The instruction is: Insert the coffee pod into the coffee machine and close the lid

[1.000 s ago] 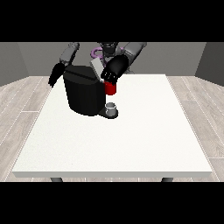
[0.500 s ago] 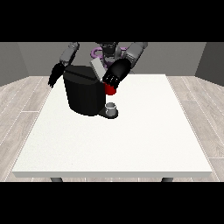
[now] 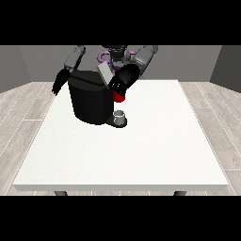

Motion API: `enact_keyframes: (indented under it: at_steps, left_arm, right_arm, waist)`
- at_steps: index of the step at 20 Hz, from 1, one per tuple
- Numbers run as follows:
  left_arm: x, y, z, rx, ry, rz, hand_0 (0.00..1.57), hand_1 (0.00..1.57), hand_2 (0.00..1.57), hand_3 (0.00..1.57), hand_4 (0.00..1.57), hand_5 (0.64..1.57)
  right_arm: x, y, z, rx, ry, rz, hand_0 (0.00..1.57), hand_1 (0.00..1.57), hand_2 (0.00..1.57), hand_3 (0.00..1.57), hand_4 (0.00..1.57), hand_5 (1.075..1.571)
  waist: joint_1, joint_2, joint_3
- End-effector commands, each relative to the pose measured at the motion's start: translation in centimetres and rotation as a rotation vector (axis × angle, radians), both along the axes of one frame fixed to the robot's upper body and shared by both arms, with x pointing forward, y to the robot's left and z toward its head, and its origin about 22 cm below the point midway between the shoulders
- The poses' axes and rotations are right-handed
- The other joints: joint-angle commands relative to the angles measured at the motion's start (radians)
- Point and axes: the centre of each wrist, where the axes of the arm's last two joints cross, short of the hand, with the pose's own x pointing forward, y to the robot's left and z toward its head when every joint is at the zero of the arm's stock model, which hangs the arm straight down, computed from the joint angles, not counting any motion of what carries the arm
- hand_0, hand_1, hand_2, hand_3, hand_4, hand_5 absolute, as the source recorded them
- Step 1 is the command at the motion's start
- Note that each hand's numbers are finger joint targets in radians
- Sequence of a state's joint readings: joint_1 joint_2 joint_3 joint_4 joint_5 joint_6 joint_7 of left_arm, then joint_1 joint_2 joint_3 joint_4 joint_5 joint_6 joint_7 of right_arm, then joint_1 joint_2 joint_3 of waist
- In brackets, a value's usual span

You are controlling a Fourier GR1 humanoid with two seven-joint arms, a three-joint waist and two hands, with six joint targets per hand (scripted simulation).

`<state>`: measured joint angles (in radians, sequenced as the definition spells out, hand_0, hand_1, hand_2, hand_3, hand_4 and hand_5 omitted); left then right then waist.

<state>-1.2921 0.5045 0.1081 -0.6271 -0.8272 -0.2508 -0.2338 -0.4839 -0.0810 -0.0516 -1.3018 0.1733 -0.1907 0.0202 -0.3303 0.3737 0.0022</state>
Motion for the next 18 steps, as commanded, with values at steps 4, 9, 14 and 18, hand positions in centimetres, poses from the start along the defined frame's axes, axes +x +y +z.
enact_keyframes:
  at_steps: [4, 9, 14, 18]
  left_arm:
    - [0.3, -2.4, -2.6, 0.073, -0.028, -0.022, 1.09, 1.09, 1.07, 0.8, 0.0, 1.571]
    - [-0.2, 0.0, 0.8, 0.105, -0.108, 0.016, 0.74, 0.74, 0.87, 0.65, 0.0, 1.571]
    - [-0.2, 1.3, 0.2, 0.124, -0.109, 0.056, 0.0, 0.0, 0.62, 0.49, 0.0, 1.571]
    - [-0.1, 0.2, 0.5, 0.137, -0.097, 0.028, 0.0, 0.0, 0.53, 0.44, 0.0, 1.571]
  right_arm:
    - [0.4, -1.0, -0.2, 0.0, 0.014, -0.033, 0.0, 0.0, 0.0, 0.0, 0.07, 1.571]
    - [0.0, 1.5, 0.0, -0.034, -0.014, -0.011, 0.0, 0.0, 0.0, 0.0, 0.11, 1.571]
    - [0.5, 0.0, 1.5, -0.004, -0.03, -0.021, 0.0, 0.0, 0.0, 0.0, 0.09, 1.571]
    - [0.9, -0.7, 1.2, -0.038, -0.001, -0.04, 0.0, 0.0, 0.0, 0.0, 0.15, 1.571]
  waist:
    - [0.023, -0.014, -0.0016]
    - [0.002, 0.031, -0.002]
    - [-0.004, 0.039, -0.0021]
    - [0.021, 0.017, -0.0021]
